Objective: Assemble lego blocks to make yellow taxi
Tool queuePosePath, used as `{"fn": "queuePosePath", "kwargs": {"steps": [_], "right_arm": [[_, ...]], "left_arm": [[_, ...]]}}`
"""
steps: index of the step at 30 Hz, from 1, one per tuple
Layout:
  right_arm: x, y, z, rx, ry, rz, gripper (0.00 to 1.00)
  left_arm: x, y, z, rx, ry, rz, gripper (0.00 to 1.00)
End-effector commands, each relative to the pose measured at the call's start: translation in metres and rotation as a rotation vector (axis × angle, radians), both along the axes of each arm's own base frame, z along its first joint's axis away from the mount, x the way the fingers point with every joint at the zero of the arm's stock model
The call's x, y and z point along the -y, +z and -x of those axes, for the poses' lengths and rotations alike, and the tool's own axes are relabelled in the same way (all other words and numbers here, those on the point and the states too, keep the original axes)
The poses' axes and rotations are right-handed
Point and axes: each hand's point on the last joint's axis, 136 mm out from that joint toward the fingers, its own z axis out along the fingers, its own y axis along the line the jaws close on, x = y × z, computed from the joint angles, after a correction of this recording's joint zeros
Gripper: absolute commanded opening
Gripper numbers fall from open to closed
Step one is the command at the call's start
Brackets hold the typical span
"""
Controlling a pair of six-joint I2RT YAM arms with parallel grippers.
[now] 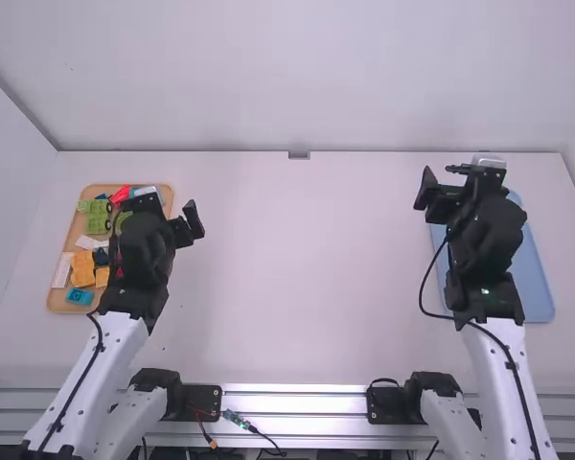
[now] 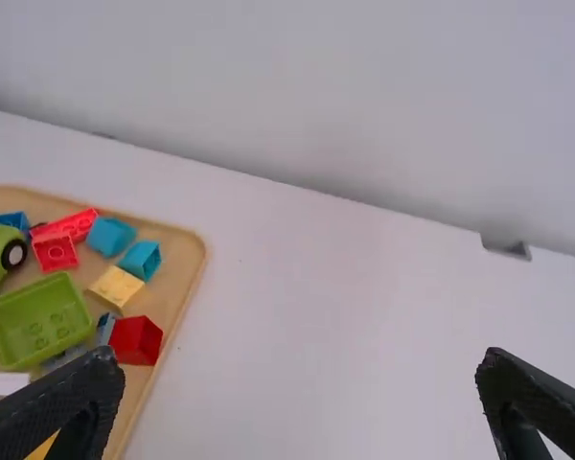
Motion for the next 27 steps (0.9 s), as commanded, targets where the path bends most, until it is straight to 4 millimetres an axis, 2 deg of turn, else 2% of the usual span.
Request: {"fn": "queuePosePath", "kwargs": {"steps": [1,3,8,15,18,24,27], "right_arm": [[-0.005,0.003,-0.008,-0.004,0.011,-0.005,0.99],[-0.005,-0.003,-0.012,-0.023,0.011,0.003,0.99],[-0.004,-0.033,-0.027,-0.105,0.011,0.0,0.99],[-0.006,-0.064,-0.035,-0.197,0.019,0.004,0.99],[-0.006,-0.084,-0.039,-0.255,0.02,0.003,0.99],[-0.005,-0.106,-0.044,-0.315,0.02,0.001,0.99],[-0.005,-0.111,-0.048,-0.322,0.019,0.001,0.99]], "left_arm": [[0.0,0.02,-0.002,0.034,0.013,0.016,0.99],[-0.001,0.021,-0.002,0.027,0.018,0.014,0.99],[-0.021,0.019,0.004,-0.02,0.146,0.008,0.99],[-0.022,0.018,0.005,-0.084,0.153,-0.002,0.99],[-0.024,0.019,0.005,-0.137,0.162,-0.012,0.99],[-0.044,0.025,0.01,-0.163,0.287,-0.042,0.99],[-0.045,0.024,0.01,-0.168,0.291,-0.048,0.99]]}}
